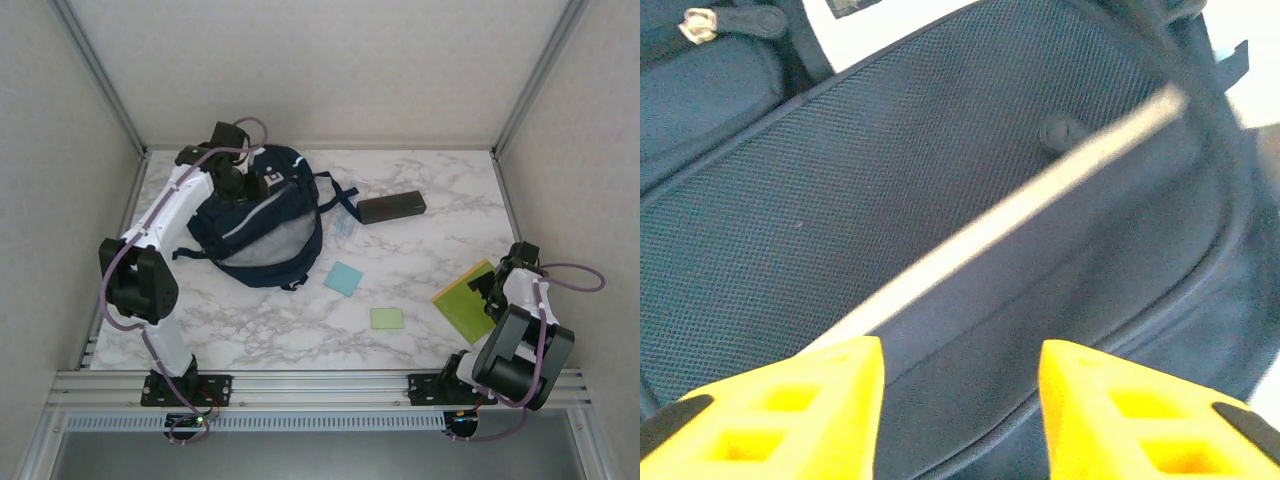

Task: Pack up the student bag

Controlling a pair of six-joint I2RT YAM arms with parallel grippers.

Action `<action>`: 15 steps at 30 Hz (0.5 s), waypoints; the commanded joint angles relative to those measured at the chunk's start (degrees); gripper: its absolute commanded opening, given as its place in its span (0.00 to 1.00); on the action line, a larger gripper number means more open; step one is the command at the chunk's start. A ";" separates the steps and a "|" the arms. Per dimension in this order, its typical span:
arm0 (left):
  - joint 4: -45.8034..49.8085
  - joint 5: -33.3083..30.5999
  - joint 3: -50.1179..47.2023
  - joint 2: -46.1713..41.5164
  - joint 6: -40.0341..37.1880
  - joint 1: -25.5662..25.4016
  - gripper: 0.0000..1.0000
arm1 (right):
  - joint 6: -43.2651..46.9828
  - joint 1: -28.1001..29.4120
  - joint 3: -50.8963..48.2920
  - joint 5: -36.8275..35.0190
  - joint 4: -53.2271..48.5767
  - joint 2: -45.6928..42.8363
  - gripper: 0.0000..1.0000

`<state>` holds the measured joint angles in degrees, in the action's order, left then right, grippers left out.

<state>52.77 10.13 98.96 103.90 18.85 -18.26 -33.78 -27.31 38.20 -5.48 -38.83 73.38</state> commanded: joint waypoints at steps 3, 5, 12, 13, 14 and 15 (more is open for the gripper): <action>-5.98 3.23 -2.12 -2.20 7.48 -5.32 0.62 | 1.76 -0.81 -3.29 5.03 6.00 -0.37 0.99; -7.10 3.14 -1.45 -1.91 7.97 -7.04 0.65 | 1.87 -0.86 -4.06 6.28 7.58 0.06 0.99; -12.37 5.60 -1.02 -1.55 11.06 -9.06 0.65 | 2.55 -0.81 -5.06 9.17 10.61 1.84 0.99; -12.87 5.97 -0.92 -1.42 11.43 -9.29 0.65 | 2.90 -0.81 -5.32 10.70 11.19 1.26 0.98; -13.17 6.29 -0.81 -1.13 11.76 -9.46 0.65 | 2.94 -0.81 -5.35 11.97 11.28 0.53 0.98; -13.15 6.59 -0.66 -0.86 11.90 -9.64 0.65 | 2.78 -0.83 -5.26 12.47 10.96 -0.21 0.98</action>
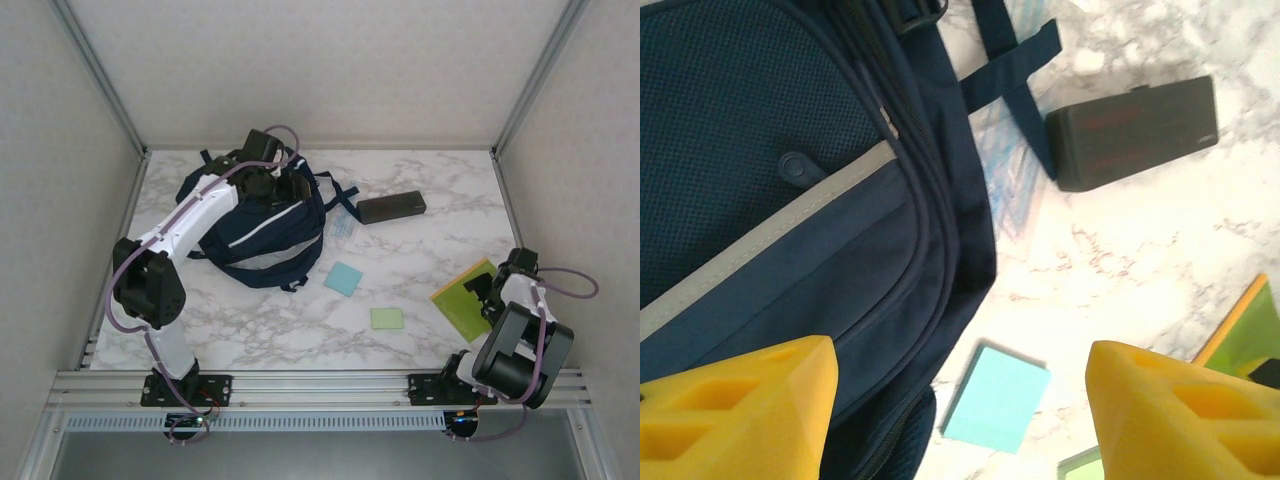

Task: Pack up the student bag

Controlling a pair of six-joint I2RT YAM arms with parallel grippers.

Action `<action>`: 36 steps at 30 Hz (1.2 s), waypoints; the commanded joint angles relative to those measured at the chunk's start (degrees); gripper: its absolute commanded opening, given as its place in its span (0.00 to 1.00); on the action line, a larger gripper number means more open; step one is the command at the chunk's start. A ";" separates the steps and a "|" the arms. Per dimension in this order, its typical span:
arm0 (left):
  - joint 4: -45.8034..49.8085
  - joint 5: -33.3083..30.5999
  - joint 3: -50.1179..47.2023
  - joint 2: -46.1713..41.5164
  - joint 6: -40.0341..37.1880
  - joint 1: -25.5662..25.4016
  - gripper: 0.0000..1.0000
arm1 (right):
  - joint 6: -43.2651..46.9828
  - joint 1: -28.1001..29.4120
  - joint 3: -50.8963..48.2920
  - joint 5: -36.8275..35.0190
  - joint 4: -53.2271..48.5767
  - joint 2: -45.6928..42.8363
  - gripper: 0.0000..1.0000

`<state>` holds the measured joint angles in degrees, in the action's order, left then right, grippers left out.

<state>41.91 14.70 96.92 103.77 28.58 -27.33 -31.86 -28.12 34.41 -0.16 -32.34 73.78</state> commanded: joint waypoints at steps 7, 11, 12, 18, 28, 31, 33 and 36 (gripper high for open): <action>-2.41 2.44 1.85 0.64 2.27 -2.52 0.65 | 1.38 -0.05 1.48 10.72 1.30 -5.07 0.91; -2.78 2.94 1.87 1.40 2.44 -3.37 0.64 | 1.31 -0.01 2.15 15.18 3.67 -5.29 0.83; -2.82 3.02 2.01 1.53 2.45 -3.66 0.64 | 1.40 -0.01 2.23 15.97 4.23 -4.97 0.78; -2.92 3.21 1.95 1.97 2.52 -4.65 0.64 | 1.65 -0.01 2.32 17.71 5.51 -2.85 0.60; -2.08 4.29 2.83 3.87 1.84 -5.80 0.63 | 2.27 -0.10 4.44 1.37 -2.32 -0.68 0.86; -1.57 4.95 3.34 4.33 1.31 -5.89 0.63 | 2.41 -0.10 4.15 2.50 -0.16 1.65 0.86; -1.31 4.99 3.54 4.43 1.13 -5.89 0.63 | 2.50 -0.09 4.00 4.00 1.30 3.49 0.85; -0.89 5.11 3.80 4.36 1.04 -5.89 0.63 | 2.53 -0.14 3.77 5.62 2.93 6.12 0.83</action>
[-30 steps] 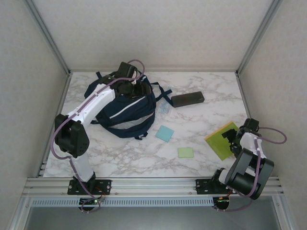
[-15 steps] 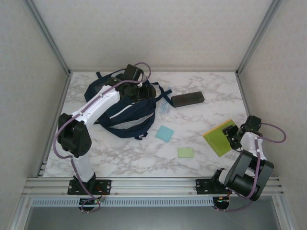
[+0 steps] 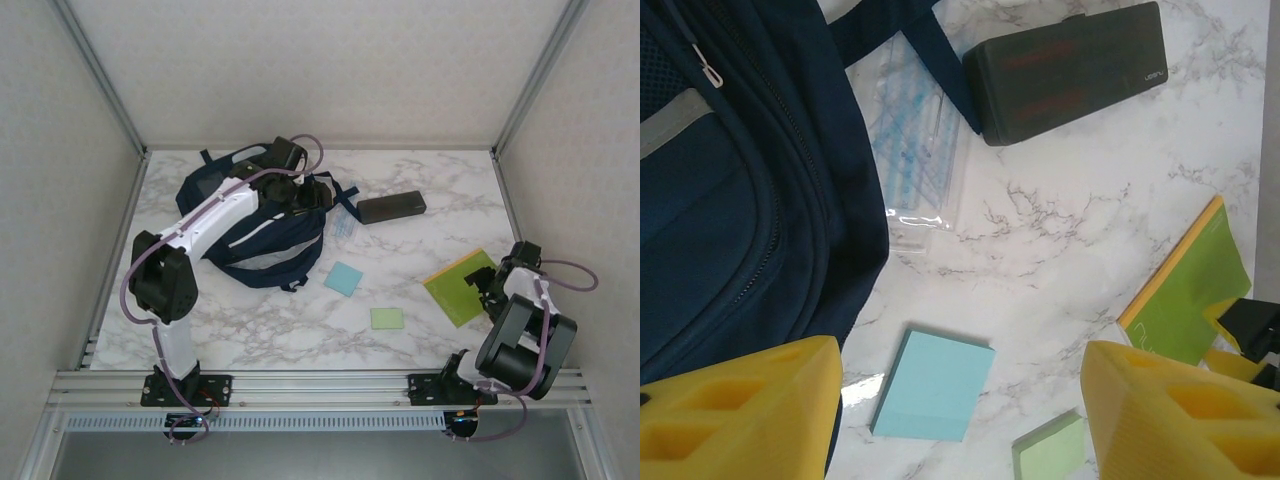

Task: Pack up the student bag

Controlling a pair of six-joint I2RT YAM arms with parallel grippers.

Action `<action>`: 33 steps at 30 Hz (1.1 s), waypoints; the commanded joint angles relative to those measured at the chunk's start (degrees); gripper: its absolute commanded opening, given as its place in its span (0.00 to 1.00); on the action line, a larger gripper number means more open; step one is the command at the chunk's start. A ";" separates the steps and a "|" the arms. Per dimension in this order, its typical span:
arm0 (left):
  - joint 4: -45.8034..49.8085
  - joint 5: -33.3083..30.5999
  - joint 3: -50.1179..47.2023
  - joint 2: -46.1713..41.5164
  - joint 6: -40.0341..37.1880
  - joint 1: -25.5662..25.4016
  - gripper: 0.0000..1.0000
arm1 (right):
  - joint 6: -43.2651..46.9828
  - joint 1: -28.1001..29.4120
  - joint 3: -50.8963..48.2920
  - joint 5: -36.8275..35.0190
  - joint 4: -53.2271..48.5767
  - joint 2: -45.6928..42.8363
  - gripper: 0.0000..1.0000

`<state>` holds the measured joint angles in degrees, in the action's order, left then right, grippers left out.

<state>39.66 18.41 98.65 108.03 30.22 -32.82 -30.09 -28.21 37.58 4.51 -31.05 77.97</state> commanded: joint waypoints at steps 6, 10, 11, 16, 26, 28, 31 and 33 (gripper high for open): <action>1.01 1.67 2.13 0.17 0.14 -0.38 0.63 | 2.69 -0.01 0.05 3.88 4.36 4.52 0.65; 0.14 2.36 2.22 0.43 1.03 -0.57 0.63 | 4.20 -0.03 0.82 6.14 4.98 5.51 0.42; -0.08 2.37 2.19 0.48 1.15 -0.50 0.63 | 4.51 -0.01 0.93 6.95 5.28 5.74 0.36; 0.00 3.01 2.53 1.03 1.00 -0.58 0.63 | 5.62 -0.01 2.27 11.34 6.10 5.88 0.13; -0.80 4.65 2.43 2.08 1.24 -0.84 0.62 | 7.86 0.32 6.12 17.83 2.75 2.75 0.00; -1.31 4.88 2.26 2.32 1.37 -0.97 0.62 | 8.08 0.81 6.43 19.12 2.89 2.58 0.00; -2.42 6.15 2.35 3.28 1.47 -1.81 0.61 | 8.53 2.23 7.18 19.26 3.14 3.94 0.00; -2.86 6.87 3.19 4.87 1.02 -2.95 0.61 | 8.31 2.96 7.23 18.16 3.92 5.18 0.00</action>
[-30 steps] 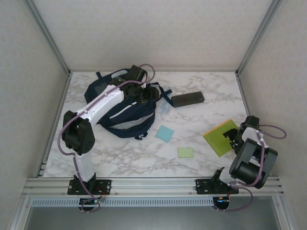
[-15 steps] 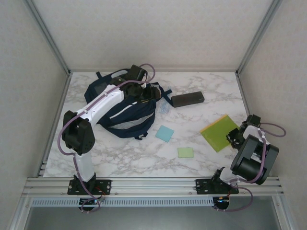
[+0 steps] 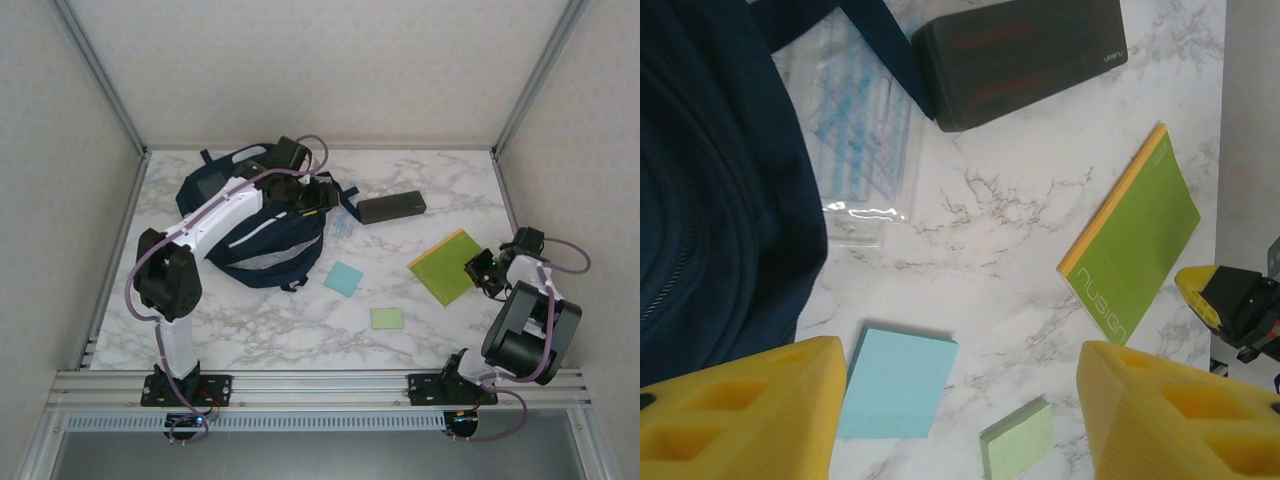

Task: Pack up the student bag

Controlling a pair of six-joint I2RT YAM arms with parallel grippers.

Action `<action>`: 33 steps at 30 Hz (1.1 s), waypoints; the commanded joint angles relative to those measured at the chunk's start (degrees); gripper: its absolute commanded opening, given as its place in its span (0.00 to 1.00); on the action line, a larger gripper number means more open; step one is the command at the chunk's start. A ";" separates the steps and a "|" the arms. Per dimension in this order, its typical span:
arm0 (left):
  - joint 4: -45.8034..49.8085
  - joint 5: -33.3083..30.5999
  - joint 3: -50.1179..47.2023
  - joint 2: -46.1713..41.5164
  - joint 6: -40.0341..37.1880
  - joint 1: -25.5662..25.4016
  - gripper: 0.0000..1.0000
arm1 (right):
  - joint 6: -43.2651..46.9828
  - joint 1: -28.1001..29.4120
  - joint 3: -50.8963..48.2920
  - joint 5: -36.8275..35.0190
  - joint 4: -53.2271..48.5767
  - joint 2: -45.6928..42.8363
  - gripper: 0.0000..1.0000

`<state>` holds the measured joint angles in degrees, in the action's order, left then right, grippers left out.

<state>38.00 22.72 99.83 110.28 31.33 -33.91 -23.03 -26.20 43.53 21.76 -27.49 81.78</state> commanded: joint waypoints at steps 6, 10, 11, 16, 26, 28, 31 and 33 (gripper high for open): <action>-1.78 1.06 4.10 6.28 -1.45 -5.65 0.61 | 1.02 4.03 2.28 -2.05 2.99 5.50 0.46; -2.49 0.75 4.24 7.52 -1.02 -6.41 0.60 | 1.31 8.96 4.71 -3.46 2.27 9.86 0.54; -2.61 0.75 4.11 7.63 -0.92 -6.52 0.60 | 1.11 10.41 5.32 -3.31 2.15 11.06 0.54; -2.61 -0.17 2.84 7.24 -1.08 -6.52 0.60 | 0.34 17.43 8.39 -3.23 1.88 16.41 0.54; -3.46 1.22 2.38 11.50 -1.50 -7.23 0.60 | 1.69 26.98 16.80 -2.86 -2.26 20.66 0.51; -3.05 0.20 4.06 13.05 -2.62 -8.01 0.59 | 1.31 26.99 18.00 -2.20 -3.42 18.34 0.51; -1.49 -2.69 8.92 16.58 -5.41 -9.36 0.59 | -0.07 26.82 19.77 -5.63 -7.26 14.49 0.51; -0.08 -4.19 13.15 19.52 -6.97 -9.94 0.59 | -1.70 26.48 20.15 -7.49 -9.41 12.70 0.51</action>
<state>36.14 21.34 107.68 127.26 28.01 -42.41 -22.74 0.67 61.23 17.04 -31.38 98.67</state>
